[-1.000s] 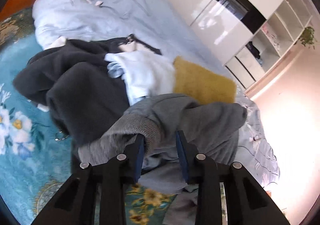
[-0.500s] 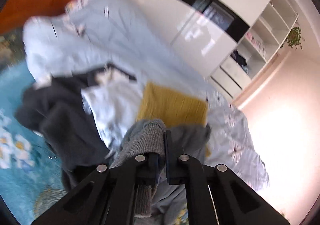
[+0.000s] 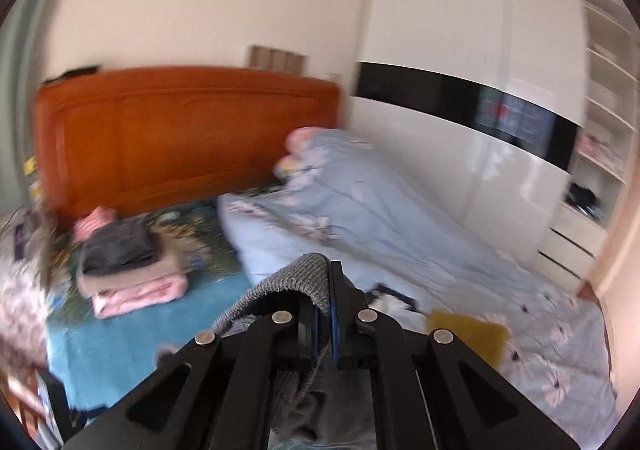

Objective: Fold clothes
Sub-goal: 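Grasp the grey sweatpants from the pile with the right gripper, then lift the grey sweatpants with the right gripper while the left gripper grasps the waistband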

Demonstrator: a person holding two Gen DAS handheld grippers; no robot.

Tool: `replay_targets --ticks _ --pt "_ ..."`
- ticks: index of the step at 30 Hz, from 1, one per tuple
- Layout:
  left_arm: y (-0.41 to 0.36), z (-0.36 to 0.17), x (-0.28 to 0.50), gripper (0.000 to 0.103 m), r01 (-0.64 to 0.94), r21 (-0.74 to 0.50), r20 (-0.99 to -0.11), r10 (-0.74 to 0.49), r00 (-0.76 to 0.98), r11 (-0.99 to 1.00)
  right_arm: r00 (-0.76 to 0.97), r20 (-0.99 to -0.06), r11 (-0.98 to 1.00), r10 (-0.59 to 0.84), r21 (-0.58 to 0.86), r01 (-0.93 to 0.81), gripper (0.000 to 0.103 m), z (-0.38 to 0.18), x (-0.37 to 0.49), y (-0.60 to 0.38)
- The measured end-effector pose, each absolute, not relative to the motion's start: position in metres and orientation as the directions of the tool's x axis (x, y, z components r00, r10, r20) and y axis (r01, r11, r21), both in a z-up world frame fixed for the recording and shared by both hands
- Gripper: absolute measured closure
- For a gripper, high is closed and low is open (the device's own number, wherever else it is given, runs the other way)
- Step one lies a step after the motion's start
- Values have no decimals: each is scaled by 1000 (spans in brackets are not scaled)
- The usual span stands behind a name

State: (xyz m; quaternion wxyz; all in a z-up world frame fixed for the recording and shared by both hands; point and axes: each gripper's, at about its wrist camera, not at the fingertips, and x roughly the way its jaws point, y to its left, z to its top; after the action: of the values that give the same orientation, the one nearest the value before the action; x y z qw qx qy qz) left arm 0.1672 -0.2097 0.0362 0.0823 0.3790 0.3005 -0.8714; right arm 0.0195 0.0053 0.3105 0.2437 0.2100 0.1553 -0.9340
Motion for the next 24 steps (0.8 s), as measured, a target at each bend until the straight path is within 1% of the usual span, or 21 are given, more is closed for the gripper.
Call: replay_targets --ticks 1,4,7,9,10,12,14,17,19,21,24 --pt "-211 34 170 1 374 -455 -714 80 -696 -808 -766 -498 -801 -407 -208 561 99 299 21 -9" --pt "-215 28 179 1 384 -437 -726 67 -684 -814 -638 -650 -703 -412 -218 676 99 243 20 -42" --pt "-219 22 187 1 393 -418 -738 54 -673 -819 -497 -793 -629 -354 -192 753 99 169 16 -66" --pt "-222 18 193 1 399 -405 -745 45 -665 -823 -430 -850 -604 -305 -176 777 99 119 14 -78" --pt "-223 15 195 1 404 -403 -751 45 -658 -821 -398 -868 -608 -297 -150 780 99 103 10 -82" --pt "-225 4 197 1 424 -414 -771 63 -634 -805 -341 -894 -610 -291 -101 786 99 77 8 -88" --pt "-227 -7 198 1 447 -430 -786 82 -612 -784 -331 -887 -589 -322 -86 804 99 77 19 -88" --pt "-233 -20 198 1 490 -506 -781 136 -610 -710 -357 -871 -604 -338 -90 792 99 85 17 -78" --pt "-224 -22 192 1 476 -531 -773 171 -611 -701 -364 -878 -665 -311 -72 743 99 82 -2 -61" --pt "-206 -20 182 1 436 -521 -775 193 -602 -733 -360 -890 -725 -281 -49 687 98 71 -18 -44" --pt "-176 -18 165 1 366 -554 -760 273 -590 -748 -330 -894 -736 -304 1 677 98 60 -21 -33"
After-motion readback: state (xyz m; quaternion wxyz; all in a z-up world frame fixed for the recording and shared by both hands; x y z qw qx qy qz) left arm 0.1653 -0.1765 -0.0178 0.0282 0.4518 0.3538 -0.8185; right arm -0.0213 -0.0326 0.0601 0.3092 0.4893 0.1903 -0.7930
